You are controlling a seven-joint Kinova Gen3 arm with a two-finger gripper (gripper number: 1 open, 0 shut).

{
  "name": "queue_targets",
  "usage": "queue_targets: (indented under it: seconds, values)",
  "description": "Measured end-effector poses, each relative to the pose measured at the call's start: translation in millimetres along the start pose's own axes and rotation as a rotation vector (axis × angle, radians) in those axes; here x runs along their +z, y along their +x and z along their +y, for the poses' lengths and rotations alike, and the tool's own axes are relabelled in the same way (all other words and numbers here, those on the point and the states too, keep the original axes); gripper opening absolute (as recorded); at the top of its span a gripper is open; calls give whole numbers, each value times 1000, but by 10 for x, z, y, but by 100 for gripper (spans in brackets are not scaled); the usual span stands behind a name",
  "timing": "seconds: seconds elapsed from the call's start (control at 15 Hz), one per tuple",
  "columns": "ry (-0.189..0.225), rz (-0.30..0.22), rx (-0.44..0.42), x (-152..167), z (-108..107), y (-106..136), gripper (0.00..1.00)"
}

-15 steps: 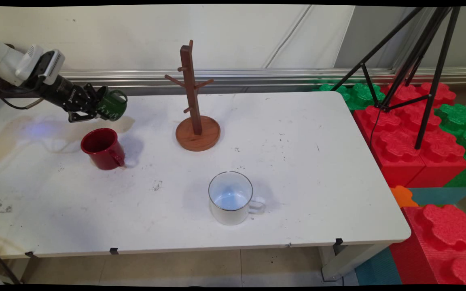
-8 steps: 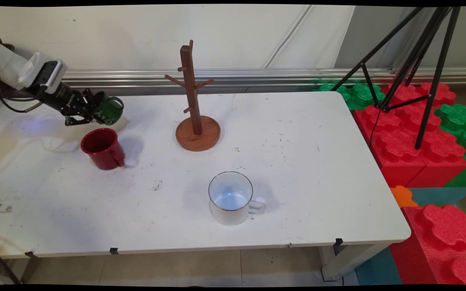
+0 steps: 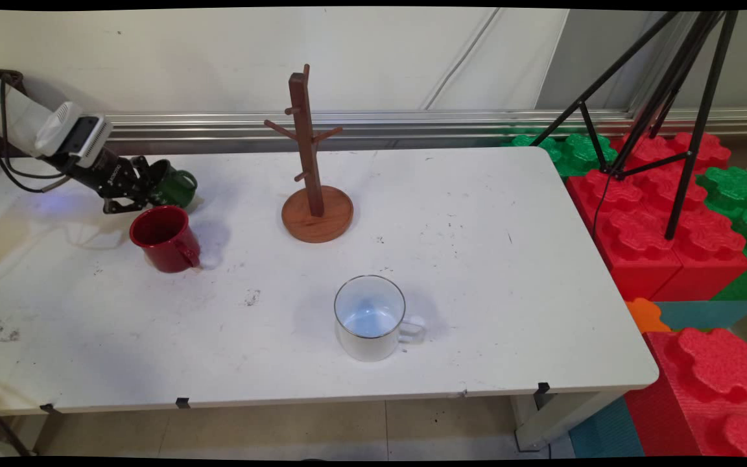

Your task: Place the picked object on the table

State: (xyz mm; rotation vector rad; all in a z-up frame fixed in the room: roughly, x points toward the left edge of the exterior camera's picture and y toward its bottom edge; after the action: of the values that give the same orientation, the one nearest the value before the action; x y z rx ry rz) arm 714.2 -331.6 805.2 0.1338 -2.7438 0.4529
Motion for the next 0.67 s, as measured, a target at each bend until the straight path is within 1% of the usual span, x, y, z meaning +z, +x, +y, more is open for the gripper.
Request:
queue_targets:
  seconds: [0.67]
  values:
    - [-18,-5,18,168,61,26,0]
